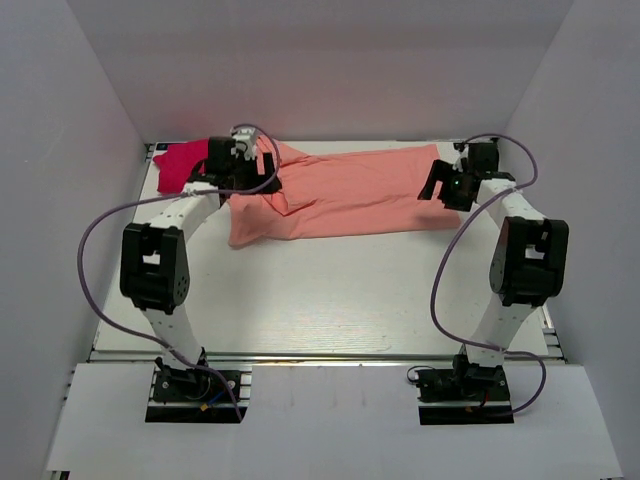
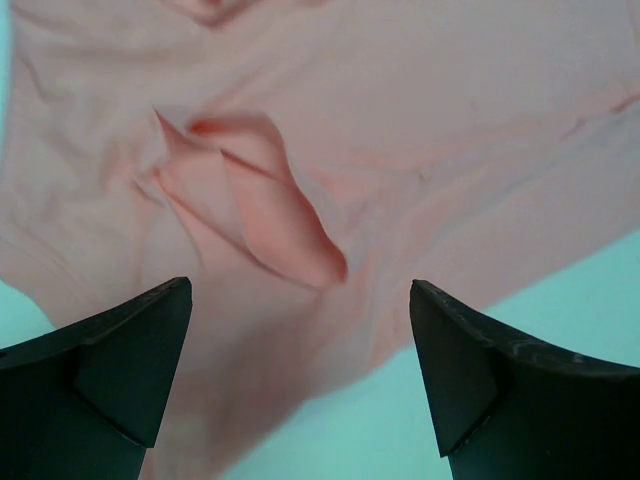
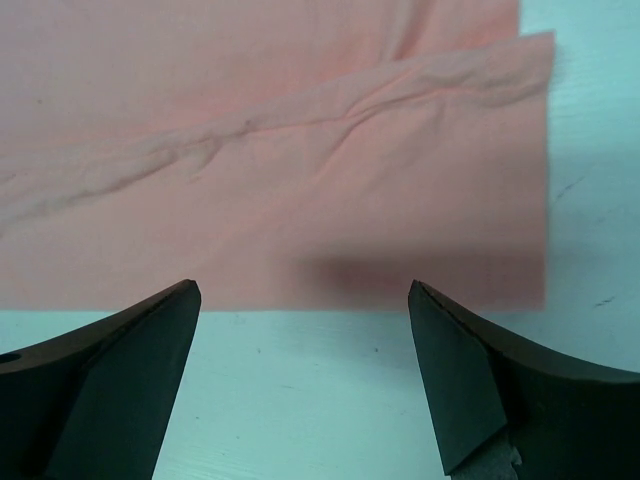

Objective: Fold and stack the t-shirts
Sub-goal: Fold the flattened tshirt in 1/3 of the way

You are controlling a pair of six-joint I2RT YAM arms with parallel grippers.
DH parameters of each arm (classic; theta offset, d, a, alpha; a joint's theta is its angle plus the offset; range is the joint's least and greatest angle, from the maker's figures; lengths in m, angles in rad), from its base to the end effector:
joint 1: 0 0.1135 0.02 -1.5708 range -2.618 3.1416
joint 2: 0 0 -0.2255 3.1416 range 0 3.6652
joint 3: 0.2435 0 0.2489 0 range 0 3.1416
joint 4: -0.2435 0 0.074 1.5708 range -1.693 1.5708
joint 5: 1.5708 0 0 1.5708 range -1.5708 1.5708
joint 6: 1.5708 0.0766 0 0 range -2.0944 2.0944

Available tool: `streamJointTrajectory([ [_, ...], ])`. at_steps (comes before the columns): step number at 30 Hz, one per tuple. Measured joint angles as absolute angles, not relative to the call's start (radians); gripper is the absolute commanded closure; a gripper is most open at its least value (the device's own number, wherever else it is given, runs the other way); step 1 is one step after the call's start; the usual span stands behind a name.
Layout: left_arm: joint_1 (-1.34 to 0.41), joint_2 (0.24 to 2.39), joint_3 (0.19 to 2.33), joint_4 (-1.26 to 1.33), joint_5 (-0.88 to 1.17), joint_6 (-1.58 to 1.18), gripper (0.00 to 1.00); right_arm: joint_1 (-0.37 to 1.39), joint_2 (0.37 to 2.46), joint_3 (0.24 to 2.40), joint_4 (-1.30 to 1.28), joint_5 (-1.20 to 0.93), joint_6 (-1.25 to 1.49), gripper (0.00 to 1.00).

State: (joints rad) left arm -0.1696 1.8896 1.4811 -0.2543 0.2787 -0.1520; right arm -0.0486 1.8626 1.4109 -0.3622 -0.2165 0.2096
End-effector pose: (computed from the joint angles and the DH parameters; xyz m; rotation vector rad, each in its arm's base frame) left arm 0.4425 -0.0972 0.1959 0.1732 2.2409 -0.4857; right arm 0.4309 -0.0045 0.1698 0.2048 2.3771 0.3344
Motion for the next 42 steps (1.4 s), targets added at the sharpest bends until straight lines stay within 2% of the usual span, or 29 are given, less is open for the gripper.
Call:
streamJointTrajectory([
  [3,-0.179,1.818,1.312,-0.199,0.305,-0.186,0.0,-0.042,1.864,1.358,-0.338,-0.24,0.22,0.1],
  [7,-0.172,1.824,1.144,-0.157,0.319,-0.227,0.0,-0.041,1.905,1.325,-0.311,-0.273,0.231,0.1],
  [14,-0.15,1.892,1.135,-0.127,0.311,-0.265,0.0,-0.045,1.984,1.32,-0.232,-0.272,0.257,0.1],
  [19,-0.154,1.833,1.052,-0.094,0.242,-0.302,0.0,-0.044,1.953,1.257,-0.168,-0.24,0.292,0.1],
  [29,-0.156,1.557,0.811,-0.279,0.046,-0.427,0.0,-0.043,1.649,0.87,-0.085,-0.124,0.448,0.1],
  [33,-0.162,1.411,0.702,-0.344,0.067,-0.458,0.0,-0.038,1.509,0.729,-0.083,-0.118,0.464,0.1],
  [38,-0.166,1.251,0.69,-0.384,0.123,-0.463,0.0,-0.03,1.407,0.68,-0.191,-0.108,0.448,0.1],
  [42,-0.175,1.226,0.754,-0.349,0.169,-0.45,0.0,-0.022,1.342,0.694,-0.262,-0.103,0.426,0.1],
])
